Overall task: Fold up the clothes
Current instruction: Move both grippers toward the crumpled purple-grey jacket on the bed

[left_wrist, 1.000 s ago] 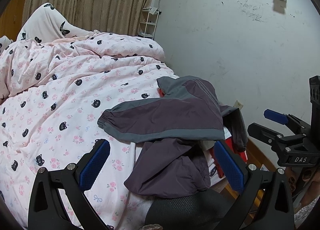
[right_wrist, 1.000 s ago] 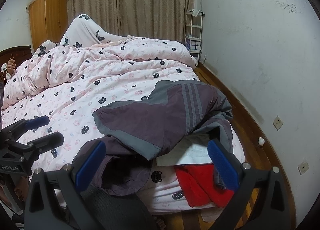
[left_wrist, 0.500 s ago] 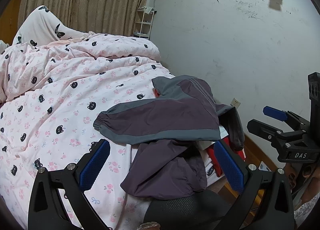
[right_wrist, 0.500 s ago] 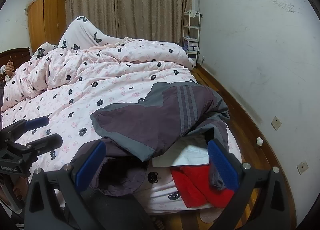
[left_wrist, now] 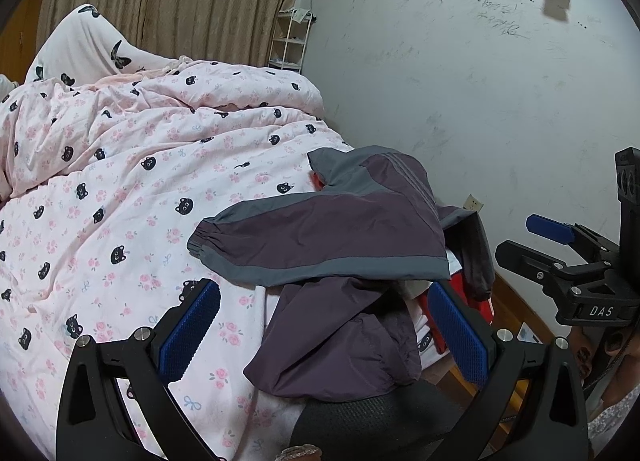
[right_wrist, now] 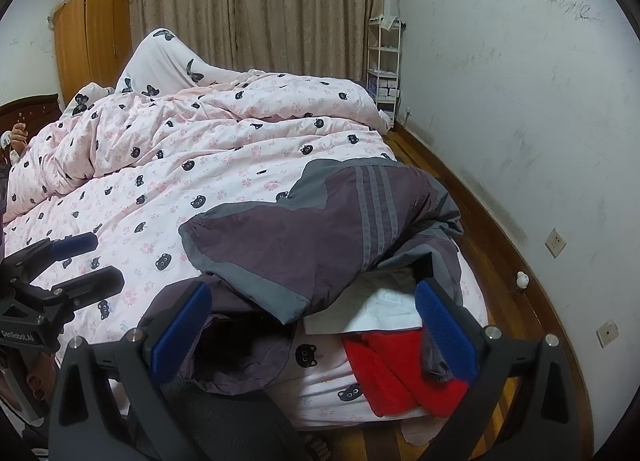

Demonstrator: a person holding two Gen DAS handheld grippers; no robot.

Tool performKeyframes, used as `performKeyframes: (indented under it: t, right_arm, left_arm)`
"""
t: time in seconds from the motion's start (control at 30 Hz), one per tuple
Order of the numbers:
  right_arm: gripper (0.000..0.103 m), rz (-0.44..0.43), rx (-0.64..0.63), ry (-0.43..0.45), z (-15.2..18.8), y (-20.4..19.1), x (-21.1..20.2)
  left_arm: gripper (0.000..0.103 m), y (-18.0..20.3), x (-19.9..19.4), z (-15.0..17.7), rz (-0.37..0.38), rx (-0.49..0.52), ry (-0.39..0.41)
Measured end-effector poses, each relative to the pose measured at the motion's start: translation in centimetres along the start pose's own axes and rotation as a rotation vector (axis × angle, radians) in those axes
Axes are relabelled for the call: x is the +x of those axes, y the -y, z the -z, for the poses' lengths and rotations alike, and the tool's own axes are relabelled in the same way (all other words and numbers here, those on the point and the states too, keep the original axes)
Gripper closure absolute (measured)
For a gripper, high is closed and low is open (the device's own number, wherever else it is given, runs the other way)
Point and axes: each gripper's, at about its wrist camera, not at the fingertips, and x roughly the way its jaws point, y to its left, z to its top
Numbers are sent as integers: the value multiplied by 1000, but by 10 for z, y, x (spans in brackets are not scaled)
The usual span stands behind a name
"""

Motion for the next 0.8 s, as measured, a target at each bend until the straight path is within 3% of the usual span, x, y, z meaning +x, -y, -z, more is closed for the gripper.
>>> performKeyframes:
  t: [0.8]
  right_arm:
    - [0, -56, -86, -86, 25, -25, 35]
  left_arm:
    - [0, -21, 51, 47, 14, -41, -165]
